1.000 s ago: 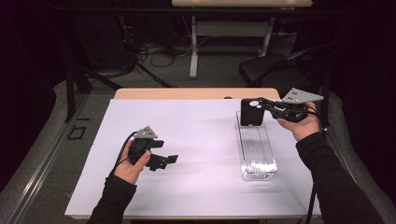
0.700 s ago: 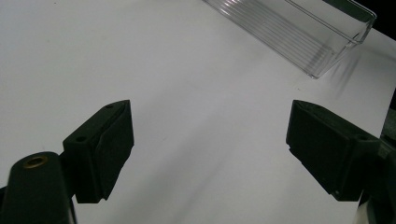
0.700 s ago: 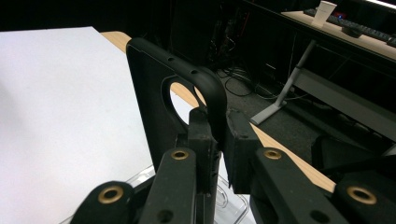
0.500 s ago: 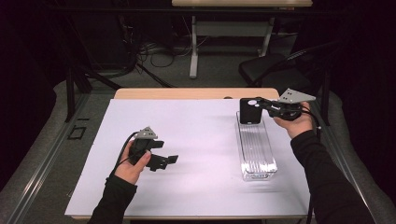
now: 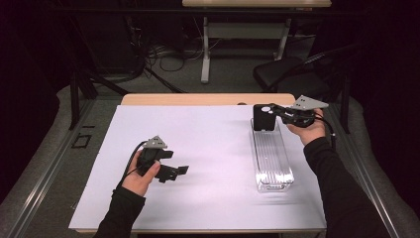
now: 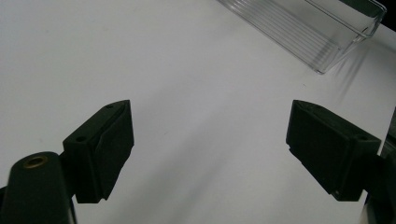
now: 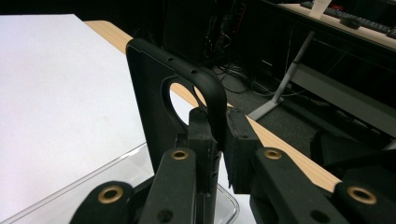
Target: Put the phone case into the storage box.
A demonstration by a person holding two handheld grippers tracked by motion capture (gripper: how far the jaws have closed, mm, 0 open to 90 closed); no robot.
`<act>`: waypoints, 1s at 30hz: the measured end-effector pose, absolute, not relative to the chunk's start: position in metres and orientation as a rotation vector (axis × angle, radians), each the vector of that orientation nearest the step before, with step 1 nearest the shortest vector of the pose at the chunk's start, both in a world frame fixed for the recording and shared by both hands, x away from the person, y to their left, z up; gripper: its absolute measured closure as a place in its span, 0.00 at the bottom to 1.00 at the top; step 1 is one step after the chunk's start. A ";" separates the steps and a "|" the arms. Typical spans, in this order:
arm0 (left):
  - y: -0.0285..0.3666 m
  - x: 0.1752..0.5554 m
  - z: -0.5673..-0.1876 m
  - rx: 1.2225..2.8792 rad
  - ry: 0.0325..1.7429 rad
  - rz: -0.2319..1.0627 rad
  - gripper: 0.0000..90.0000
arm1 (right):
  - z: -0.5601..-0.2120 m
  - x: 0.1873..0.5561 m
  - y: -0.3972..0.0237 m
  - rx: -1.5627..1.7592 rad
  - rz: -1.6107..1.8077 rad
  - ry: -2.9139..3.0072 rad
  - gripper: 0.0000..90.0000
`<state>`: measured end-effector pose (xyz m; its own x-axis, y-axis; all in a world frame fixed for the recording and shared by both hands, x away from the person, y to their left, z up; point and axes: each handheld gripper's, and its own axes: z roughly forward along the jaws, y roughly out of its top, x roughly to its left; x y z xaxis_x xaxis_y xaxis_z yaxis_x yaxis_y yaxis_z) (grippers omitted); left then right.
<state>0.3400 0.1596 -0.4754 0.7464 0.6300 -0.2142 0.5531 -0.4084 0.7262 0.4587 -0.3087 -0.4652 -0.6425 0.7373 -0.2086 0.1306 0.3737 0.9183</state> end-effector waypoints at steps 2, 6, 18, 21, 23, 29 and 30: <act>0.160 0.340 -0.476 2.107 0.888 0.120 0.17 | -0.468 0.461 -0.308 0.736 1.279 2.026 0.92; 0.160 0.340 -0.477 2.109 0.890 0.118 0.17 | -0.471 0.464 -0.309 0.723 1.274 2.036 0.91; 0.158 0.339 -0.478 2.113 0.889 0.108 0.17 | -0.479 0.473 -0.326 0.759 1.226 2.025 0.87; 0.158 0.339 -0.478 2.113 0.890 0.108 0.17 | -0.480 0.473 -0.326 0.769 1.214 2.033 0.85; 0.158 0.339 -0.478 2.112 0.891 0.109 0.17 | -0.481 0.474 -0.324 0.787 1.204 2.030 0.80; 0.158 0.339 -0.479 2.116 0.891 0.107 0.17 | -0.479 0.475 -0.323 0.849 1.169 2.037 0.67; 0.158 0.339 -0.479 2.115 0.894 0.105 0.17 | -0.479 0.474 -0.323 0.868 1.170 2.036 0.65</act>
<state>0.3391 0.1585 -0.4788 0.7448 0.6298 -0.2207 0.5618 -0.4132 0.7167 0.4743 -0.3225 -0.4786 -0.5866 0.7867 -0.1922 0.2304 0.3896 0.8917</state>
